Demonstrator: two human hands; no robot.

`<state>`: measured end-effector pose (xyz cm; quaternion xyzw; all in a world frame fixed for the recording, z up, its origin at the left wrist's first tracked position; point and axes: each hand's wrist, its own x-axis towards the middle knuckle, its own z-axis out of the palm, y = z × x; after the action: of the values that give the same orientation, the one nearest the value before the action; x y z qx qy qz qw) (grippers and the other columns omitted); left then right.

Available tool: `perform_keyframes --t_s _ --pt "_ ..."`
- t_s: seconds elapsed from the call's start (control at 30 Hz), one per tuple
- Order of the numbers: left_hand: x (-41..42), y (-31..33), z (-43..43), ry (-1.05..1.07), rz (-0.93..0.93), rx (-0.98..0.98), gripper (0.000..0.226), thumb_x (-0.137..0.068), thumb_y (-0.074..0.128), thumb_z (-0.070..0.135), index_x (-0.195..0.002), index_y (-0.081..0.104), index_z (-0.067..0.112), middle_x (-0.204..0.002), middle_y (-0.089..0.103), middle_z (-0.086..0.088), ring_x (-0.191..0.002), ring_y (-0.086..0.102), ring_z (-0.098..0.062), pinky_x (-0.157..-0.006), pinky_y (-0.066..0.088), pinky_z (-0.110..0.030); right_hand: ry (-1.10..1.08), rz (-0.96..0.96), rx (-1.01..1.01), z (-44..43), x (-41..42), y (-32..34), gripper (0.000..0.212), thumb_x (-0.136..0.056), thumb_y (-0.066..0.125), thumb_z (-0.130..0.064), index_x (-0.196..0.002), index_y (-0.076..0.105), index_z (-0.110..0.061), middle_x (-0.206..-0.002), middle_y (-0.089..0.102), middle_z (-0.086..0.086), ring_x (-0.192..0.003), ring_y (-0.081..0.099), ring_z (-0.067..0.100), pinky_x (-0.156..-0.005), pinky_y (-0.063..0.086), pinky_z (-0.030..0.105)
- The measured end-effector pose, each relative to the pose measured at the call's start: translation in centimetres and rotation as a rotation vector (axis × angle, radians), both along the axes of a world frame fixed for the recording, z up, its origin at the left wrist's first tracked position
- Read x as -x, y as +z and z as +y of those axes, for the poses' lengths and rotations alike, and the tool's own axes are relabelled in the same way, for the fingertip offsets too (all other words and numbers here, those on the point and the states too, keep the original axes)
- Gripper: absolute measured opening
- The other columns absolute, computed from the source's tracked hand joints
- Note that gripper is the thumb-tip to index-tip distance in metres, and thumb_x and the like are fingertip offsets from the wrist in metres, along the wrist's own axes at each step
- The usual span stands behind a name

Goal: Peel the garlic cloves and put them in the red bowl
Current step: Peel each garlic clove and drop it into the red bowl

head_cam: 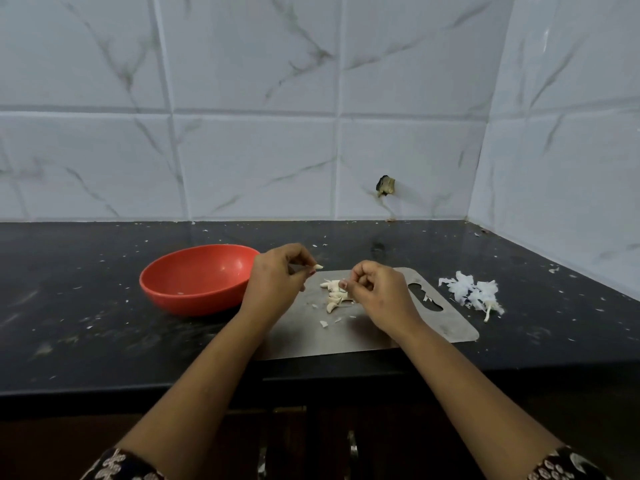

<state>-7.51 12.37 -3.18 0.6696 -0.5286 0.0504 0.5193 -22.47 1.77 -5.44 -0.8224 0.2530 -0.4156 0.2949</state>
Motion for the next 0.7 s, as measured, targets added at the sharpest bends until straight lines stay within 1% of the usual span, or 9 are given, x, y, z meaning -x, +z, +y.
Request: perform_keyframes --t_s 0.1,0.2,0.27,0.37,0.43,0.5,0.57,0.63,0.7 --pt "0.3 0.0 0.4 0.042 -0.089 -0.047 0.019 -0.081 0.074 0.009 -0.075 0.065 0.024 -0.074 0.066 0.013 -0.06 0.06 0.002 -0.063 0.046 -0.016 0.033 0.079 0.076 0.3 0.1 0.1 0.01 -0.094 0.061 -0.02 -0.09 0.069 -0.016 -0.078 0.07 0.0 -0.073 0.064 0.013 -0.072 0.054 0.037" --pt "0.2 0.6 1.4 0.103 -0.12 -0.04 0.008 -0.084 0.072 0.016 -0.083 0.071 0.023 -0.076 0.065 0.014 -0.07 0.062 0.0 -0.065 0.048 -0.019 0.063 0.194 0.237 0.9 0.2 0.3 0.02 -0.095 0.056 -0.013 -0.104 0.072 -0.021 -0.1 0.07 -0.005 -0.096 0.061 0.015 -0.087 0.049 0.038" --pt "-0.7 1.4 2.1 0.173 -0.132 -0.061 0.006 -0.085 0.07 0.017 -0.086 0.073 0.023 -0.077 0.066 0.013 -0.073 0.061 -0.004 -0.064 0.045 -0.018 0.093 0.326 0.366 1.3 0.1 0.3 0.026 -0.092 0.057 -0.013 -0.11 0.071 -0.026 -0.113 0.068 -0.006 -0.107 0.056 0.017 -0.093 0.045 0.038" --pt "-3.6 2.7 3.3 0.252 -0.008 -0.133 0.016 -0.082 0.071 0.011 -0.079 0.073 0.026 -0.077 0.071 0.005 -0.076 0.065 -0.011 -0.075 0.051 -0.026 0.092 0.457 0.489 1.6 0.0 0.2 0.031 -0.093 0.056 -0.017 -0.118 0.069 -0.03 -0.12 0.067 -0.008 -0.114 0.053 0.02 -0.095 0.043 0.037" --pt "-5.7 3.6 4.2 0.275 0.113 -0.198 0.018 -0.078 0.076 0.009 -0.072 0.07 0.025 -0.071 0.07 0.004 -0.069 0.064 -0.01 -0.079 0.052 -0.027 0.081 0.465 0.482 1.6 0.3 0.3 0.032 -0.095 0.053 -0.018 -0.121 0.067 -0.031 -0.124 0.066 -0.009 -0.114 0.052 0.019 -0.095 0.042 0.035" --pt "-7.7 4.3 5.2 0.337 0.168 -0.232 0.021 -0.075 0.079 0.01 -0.066 0.068 0.026 -0.065 0.068 0.005 -0.06 0.061 -0.008 -0.075 0.052 -0.026 0.079 0.467 0.49 1.7 0.3 0.4 0.034 -0.096 0.051 -0.018 -0.123 0.065 -0.033 -0.126 0.065 -0.009 -0.113 0.051 0.017 -0.094 0.041 0.032" --pt "-9.6 4.8 5.7 0.407 0.154 -0.275 0.023 -0.072 0.081 0.01 -0.063 0.067 0.026 -0.062 0.066 0.006 -0.058 0.06 -0.007 -0.064 0.049 -0.024 0.078 0.487 0.512 1.8 0.2 0.5 0.036 -0.098 0.048 -0.019 -0.125 0.064 -0.036 -0.125 0.065 -0.01 -0.111 0.051 0.015 -0.091 0.041 0.03" --pt "-11.0 5.0 5.6 0.438 0.117 -0.406 0.02 -0.071 0.082 0.011 -0.065 0.069 0.024 -0.06 0.064 0.006 -0.057 0.06 -0.007 -0.054 0.044 -0.02 0.087 0.495 0.502 1.8 0.2 0.5 0.036 -0.099 0.046 -0.02 -0.125 0.063 -0.039 -0.127 0.064 -0.012 -0.111 0.05 0.013 -0.091 0.04 0.027" --pt "-11.7 4.9 5.2 0.443 0.074 -0.568 0.012 -0.071 0.083 0.013 -0.072 0.074 0.019 -0.059 0.065 0.005 -0.055 0.061 -0.007 -0.053 0.044 -0.019 0.09 0.496 0.479 1.7 0.1 0.4 0.036 -0.099 0.046 -0.02 -0.124 0.063 -0.04 -0.128 0.063 -0.015 -0.113 0.049 0.011 -0.094 0.039 0.026"
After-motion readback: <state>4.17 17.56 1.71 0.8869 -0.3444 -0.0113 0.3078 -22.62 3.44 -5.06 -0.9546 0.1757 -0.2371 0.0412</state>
